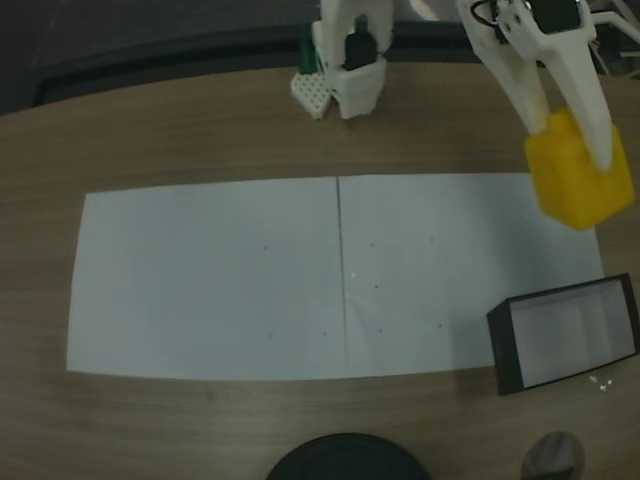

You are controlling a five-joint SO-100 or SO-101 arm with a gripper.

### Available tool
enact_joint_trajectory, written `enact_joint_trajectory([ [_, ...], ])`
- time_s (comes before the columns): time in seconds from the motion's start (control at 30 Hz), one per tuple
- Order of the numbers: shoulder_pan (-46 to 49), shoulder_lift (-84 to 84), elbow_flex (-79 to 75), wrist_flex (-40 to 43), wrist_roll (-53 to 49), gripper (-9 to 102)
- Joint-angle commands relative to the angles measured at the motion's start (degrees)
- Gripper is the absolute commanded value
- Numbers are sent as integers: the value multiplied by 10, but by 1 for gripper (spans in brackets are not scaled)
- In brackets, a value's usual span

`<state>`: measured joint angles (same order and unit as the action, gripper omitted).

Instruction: Grab a yellow square and put it in the box.

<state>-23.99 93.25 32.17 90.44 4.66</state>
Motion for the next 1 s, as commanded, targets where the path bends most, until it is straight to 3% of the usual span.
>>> enact_joint_trajectory([
  [0.0, -38, -30, -27, -52, 7, 13],
  [0.23, -102, -184, -30, -115, 10, 13],
  [0.73, -105, -316, -31, -146, 11, 13],
  [0.97, -98, -314, -31, -136, 34, 35],
])
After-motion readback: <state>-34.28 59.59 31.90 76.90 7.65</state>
